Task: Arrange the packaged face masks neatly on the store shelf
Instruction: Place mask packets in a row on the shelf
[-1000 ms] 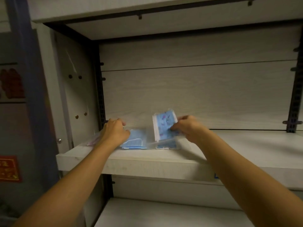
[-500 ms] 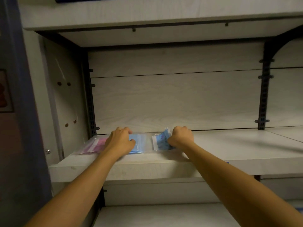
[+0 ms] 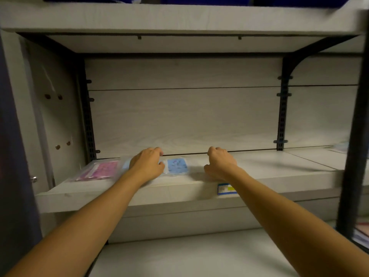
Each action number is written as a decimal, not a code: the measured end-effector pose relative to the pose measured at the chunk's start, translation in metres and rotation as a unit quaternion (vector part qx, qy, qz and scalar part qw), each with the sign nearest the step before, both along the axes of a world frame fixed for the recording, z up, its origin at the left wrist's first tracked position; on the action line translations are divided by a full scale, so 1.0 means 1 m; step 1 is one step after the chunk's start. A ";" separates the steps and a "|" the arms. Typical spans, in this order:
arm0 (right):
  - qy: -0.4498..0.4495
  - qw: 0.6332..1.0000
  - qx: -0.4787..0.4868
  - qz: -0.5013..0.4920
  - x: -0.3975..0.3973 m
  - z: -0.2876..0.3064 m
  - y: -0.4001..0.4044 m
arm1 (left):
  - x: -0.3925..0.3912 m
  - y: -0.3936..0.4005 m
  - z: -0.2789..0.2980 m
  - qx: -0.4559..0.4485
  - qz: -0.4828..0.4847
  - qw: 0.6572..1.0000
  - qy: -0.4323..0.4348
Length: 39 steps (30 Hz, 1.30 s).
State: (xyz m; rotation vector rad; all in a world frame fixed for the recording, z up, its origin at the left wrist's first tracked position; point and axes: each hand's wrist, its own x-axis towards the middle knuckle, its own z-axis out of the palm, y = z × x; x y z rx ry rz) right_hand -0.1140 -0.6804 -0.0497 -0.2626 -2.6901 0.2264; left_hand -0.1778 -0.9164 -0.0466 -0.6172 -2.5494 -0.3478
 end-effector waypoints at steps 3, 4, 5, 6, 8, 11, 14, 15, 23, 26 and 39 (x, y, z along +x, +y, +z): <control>-0.008 1.000 0.013 -0.004 0.029 0.001 0.027 | 0.014 0.028 -0.001 -0.015 -0.017 1.000 0.013; -0.013 1.000 0.016 -0.007 0.039 0.001 0.037 | 0.019 0.039 -0.002 -0.019 -0.023 0.999 0.012; -0.017 1.000 0.019 -0.009 0.050 0.001 0.048 | 0.025 0.050 -0.002 -0.022 -0.029 0.999 0.008; -0.021 0.999 0.023 -0.012 0.060 0.000 0.059 | 0.032 0.061 -0.003 -0.025 -0.035 0.999 0.002; -0.024 0.999 0.036 -0.019 0.082 -0.002 0.083 | 0.047 0.082 -0.005 -0.031 -0.046 0.998 -0.003; -0.018 0.998 0.046 -0.026 0.114 -0.005 0.116 | 0.071 0.111 -0.009 -0.038 -0.051 0.998 0.002; -0.020 0.998 0.045 -0.034 0.143 -0.008 0.145 | 0.096 0.141 -0.012 -0.042 -0.051 0.998 0.007; -0.021 0.998 0.043 -0.038 0.153 -0.009 0.154 | 0.104 0.151 -0.013 -0.042 -0.052 0.998 0.007; -0.027 0.997 0.054 -0.039 0.217 -0.015 0.225 | 0.160 0.223 -0.026 -0.041 -0.061 0.997 0.005; -0.028 0.997 0.057 -0.041 0.236 -0.017 0.250 | 0.177 0.253 -0.027 -0.044 -0.061 0.997 0.008; -0.020 0.993 0.064 -0.100 0.305 -0.008 0.379 | 0.230 0.403 -0.009 -0.015 -0.153 0.988 0.019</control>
